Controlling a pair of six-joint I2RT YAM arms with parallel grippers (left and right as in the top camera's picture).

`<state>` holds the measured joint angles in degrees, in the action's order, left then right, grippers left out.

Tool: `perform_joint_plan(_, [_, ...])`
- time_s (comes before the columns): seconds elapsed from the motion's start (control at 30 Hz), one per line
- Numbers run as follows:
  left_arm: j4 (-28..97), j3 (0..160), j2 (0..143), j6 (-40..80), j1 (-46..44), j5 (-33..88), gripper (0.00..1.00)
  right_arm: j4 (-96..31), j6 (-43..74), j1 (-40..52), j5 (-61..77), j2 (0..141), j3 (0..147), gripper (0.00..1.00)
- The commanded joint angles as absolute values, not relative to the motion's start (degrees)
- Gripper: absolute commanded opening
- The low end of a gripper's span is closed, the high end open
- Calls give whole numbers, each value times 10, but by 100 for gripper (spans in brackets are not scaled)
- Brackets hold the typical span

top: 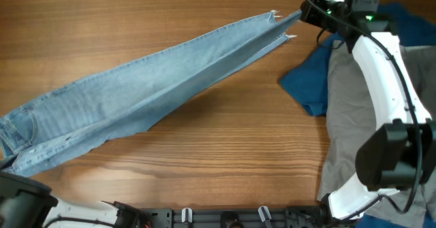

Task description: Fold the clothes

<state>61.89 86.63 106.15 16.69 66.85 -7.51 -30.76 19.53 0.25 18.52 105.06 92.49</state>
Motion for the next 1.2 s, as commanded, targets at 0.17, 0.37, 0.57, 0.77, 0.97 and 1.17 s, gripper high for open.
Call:
perform_joint_plan(0.17, [540, 872, 1070, 170, 661, -15, 29, -196, 229, 6, 236, 1174, 929, 18])
perform_joint_plan(0.37, [530, 872, 1070, 149, 632, -14, 98, -107, 176, -5, 257, 1207, 929, 100])
perform_joint_plan(0.57, [551, 872, 1070, 92, 632, 0, 91, -338, 73, -17, 295, 1186, 929, 100])
perform_joint_plan(0.77, [546, 872, 1072, 94, 631, 29, 82, -362, 81, 9, 275, 1189, 911, 96])
perform_joint_plan(0.97, [556, 872, 1072, 94, 631, 53, 82, -201, 176, 46, 255, 1248, 884, 50])
perform_joint_plan(1.17, [573, 872, 1072, 92, 631, 53, 82, -128, 212, 36, 285, 1256, 890, 81])
